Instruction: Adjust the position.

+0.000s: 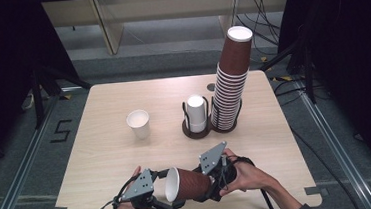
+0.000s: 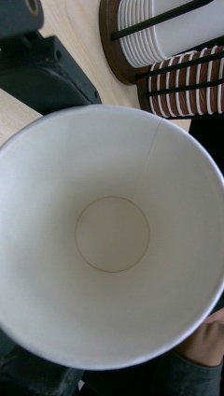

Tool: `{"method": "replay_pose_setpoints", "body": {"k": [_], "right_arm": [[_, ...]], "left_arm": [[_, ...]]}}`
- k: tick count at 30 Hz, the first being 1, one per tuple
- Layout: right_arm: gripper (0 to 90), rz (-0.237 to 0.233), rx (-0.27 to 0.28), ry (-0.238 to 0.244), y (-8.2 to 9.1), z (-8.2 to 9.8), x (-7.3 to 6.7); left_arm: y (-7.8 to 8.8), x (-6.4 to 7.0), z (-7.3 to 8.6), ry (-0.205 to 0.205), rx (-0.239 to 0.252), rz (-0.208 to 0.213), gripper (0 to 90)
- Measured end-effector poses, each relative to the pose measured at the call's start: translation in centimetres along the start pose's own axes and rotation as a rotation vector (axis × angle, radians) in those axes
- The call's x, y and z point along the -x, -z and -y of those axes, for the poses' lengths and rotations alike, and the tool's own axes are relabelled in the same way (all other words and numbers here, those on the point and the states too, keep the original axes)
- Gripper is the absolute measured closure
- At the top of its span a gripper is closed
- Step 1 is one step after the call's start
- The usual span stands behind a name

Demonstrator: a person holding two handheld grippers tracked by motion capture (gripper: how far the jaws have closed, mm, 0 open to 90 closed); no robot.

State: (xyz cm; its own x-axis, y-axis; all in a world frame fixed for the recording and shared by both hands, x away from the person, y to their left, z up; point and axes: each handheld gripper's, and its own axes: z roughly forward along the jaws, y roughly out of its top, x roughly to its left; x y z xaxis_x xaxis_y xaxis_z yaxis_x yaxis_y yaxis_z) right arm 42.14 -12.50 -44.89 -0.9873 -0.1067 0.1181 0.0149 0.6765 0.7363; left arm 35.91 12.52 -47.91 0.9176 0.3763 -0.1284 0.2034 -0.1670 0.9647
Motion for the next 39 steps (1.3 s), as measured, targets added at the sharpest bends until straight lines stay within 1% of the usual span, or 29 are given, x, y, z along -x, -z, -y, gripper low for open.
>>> {"method": "replay_pose_setpoints", "body": {"k": [4,6,7,10,11,12,13,16,17,18,19,21,22,23,24,25,26,27,28,29,30,32,35,36,38,39], "right_arm": [[23.1,0.003,-0.001,0.003,0.0,0.0,0.0],[23.1,0.004,-0.001,0.002,0.0,0.0,0.0],[23.0,0.005,0.0,-0.005,-0.1,0.1,0.0],[22.7,0.001,0.0,-0.012,-0.2,0.1,-0.1],[22.1,0.016,-0.001,-0.002,-0.2,0.1,0.0],[22.1,0.016,-0.001,-0.002,-0.2,0.1,0.0],[21.5,0.009,-0.005,-0.024,-0.3,0.2,-0.1],[19.5,0.01,-0.01,-0.034,-0.3,0.2,0.0],[15.7,0.021,-0.012,-0.054,-0.3,0.2,0.0],[15.7,0.021,-0.012,-0.054,-0.3,0.2,0.0],[16.0,0.02,-0.009,-0.056,-0.2,0.2,0.0],[15.9,0.028,0.006,-0.061,0.1,0.3,0.1],[16.0,0.039,0.008,-0.066,0.3,0.4,0.1],[16.0,0.048,0.01,-0.076,0.4,0.4,0.1],[16.0,0.048,0.01,-0.076,0.4,0.4,0.1],[15.9,0.053,0.016,-0.075,0.7,0.5,0.2],[15.9,0.053,0.016,-0.075,0.7,0.5,0.2],[15.9,0.063,0.018,-0.08,0.9,0.5,0.2],[15.9,0.066,0.023,-0.075,1.0,0.5,0.2],[16.0,0.078,0.022,-0.09,1.2,0.5,0.2],[15.9,0.077,0.03,-0.076,1.2,0.5,0.3],[16.0,0.093,0.026,-0.074,1.3,0.5,0.3],[16.0,0.096,0.025,-0.075,1.2,0.4,0.2],[16.0,0.113,0.01,-0.065,1.1,0.3,0.1],[16.0,0.12,0.004,-0.058,1.0,0.2,0.0],[16.1,0.128,-0.014,-0.044,0.8,0.0,-0.1]], "left_arm": [[0.2,0.0,-0.1,-0.011,-0.009,-0.003,5.2],[0.2,0.0,-0.1,-0.012,-0.006,-0.004,6.6],[0.2,0.0,-0.2,-0.024,-0.008,-0.002,7.4],[0.2,0.0,-0.2,-0.03,-0.005,0.002,8.5],[0.2,0.1,-0.1,-0.032,-0.01,-0.002,8.9],[0.2,0.1,-0.1,-0.032,-0.01,-0.002,9.1],[0.2,0.1,-0.2,-0.028,-0.011,-0.001,9.4],[0.1,0.1,-0.2,-0.038,-0.012,-0.008,9.8],[0.2,0.1,-0.3,-0.036,-0.017,-0.017,9.9],[0.2,0.1,-0.3,-0.036,-0.017,-0.017,9.9],[0.3,0.1,-0.3,-0.038,-0.027,-0.028,9.9],[0.5,0.0,-0.4,-0.032,-0.03,-0.043,10.0],[0.5,0.0,-0.4,-0.032,-0.03,-0.047,10.1],[0.5,-0.1,-0.5,-0.033,-0.019,-0.049,10.1],[0.5,-0.1,-0.5,-0.033,-0.019,-0.049,10.1],[0.7,-0.1,-0.6,-0.03,-0.03,-0.067,10.1],[0.7,-0.1,-0.6,-0.03,-0.03,-0.067,10.1],[0.9,-0.2,-0.8,-0.026,-0.039,-0.081,10.1],[1.0,-0.3,-0.8,-0.027,-0.048,-0.091,10.1],[0.9,-0.4,-0.8,-0.022,-0.035,-0.088,10.1],[0.9,-0.4,-0.8,-0.022,-0.035,-0.088,10.1],[1.1,-0.5,-0.8,-0.018,-0.061,-0.107,10.1],[1.1,-0.6,-0.8,-0.018,-0.074,-0.113,10.1],[1.1,-0.5,-0.8,-0.021,-0.092,-0.122,10.1],[1.1,-0.5,-0.9,-0.024,-0.095,-0.123,10.1],[1.0,-0.5,-0.9,-0.03,-0.106,-0.13,10.1]]}}
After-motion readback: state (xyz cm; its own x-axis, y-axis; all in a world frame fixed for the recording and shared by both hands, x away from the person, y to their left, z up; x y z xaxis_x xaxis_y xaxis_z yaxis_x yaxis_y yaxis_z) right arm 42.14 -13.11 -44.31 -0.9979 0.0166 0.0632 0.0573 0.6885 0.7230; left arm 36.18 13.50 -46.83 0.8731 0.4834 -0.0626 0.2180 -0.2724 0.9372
